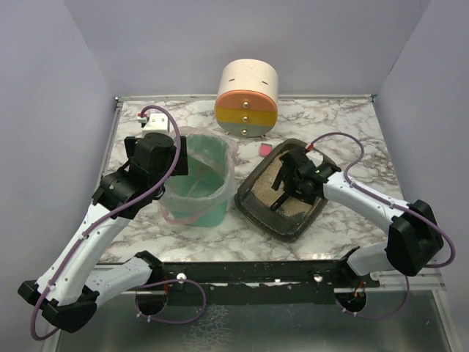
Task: Clean the litter box
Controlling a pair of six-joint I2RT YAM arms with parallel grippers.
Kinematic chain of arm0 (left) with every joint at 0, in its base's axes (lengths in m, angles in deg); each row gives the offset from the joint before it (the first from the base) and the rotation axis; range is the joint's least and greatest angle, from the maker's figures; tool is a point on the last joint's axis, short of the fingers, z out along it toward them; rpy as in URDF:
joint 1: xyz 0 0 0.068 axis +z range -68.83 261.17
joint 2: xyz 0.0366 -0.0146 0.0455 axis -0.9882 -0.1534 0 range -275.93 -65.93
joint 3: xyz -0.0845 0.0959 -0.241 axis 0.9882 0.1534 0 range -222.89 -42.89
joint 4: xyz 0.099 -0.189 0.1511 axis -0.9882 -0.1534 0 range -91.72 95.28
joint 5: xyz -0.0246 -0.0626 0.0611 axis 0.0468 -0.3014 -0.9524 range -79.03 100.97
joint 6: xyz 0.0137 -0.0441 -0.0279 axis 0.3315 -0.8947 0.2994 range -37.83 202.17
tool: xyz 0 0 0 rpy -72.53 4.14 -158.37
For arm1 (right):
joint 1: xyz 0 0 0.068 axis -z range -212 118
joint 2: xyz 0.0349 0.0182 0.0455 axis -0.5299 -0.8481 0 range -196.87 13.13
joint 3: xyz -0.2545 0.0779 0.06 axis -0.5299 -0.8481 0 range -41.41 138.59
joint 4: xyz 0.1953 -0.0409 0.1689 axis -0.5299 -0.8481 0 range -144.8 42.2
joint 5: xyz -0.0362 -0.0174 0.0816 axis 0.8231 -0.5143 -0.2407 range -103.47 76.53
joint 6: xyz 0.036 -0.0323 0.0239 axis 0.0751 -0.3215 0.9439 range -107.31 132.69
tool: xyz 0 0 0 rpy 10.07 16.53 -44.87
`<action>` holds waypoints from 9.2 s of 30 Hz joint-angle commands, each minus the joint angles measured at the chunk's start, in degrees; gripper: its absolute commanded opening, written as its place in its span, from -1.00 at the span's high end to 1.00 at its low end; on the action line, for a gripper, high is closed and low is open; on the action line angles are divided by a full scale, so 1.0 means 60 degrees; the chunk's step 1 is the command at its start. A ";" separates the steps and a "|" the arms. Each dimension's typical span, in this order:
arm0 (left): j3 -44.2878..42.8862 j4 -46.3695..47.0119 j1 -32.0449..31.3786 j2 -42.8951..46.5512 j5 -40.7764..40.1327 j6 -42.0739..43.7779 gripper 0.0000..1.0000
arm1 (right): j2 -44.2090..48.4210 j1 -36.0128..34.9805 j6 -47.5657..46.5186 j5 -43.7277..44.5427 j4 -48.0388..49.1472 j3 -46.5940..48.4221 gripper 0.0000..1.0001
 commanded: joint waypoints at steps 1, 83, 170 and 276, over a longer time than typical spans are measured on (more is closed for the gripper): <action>0.0108 -0.0056 -0.0032 0.0320 -0.0067 0.0092 -0.98 | -0.0673 -0.0069 0.1046 0.0622 -0.0647 0.0667 -0.88; -0.2849 0.0125 -0.0032 -0.0319 0.5799 -0.0568 -0.98 | 0.3680 -0.0425 -0.8425 -0.5501 -0.0053 0.3299 0.99; -0.0862 0.1227 -0.0032 0.1062 0.5317 -0.0502 1.00 | 0.2509 -0.2005 -0.7588 -0.2708 0.1878 0.4146 -0.97; 0.1358 0.5509 -0.0016 0.0246 0.9273 -0.2324 1.00 | 0.5802 0.3083 -0.1365 -1.1067 0.8627 -0.1731 0.99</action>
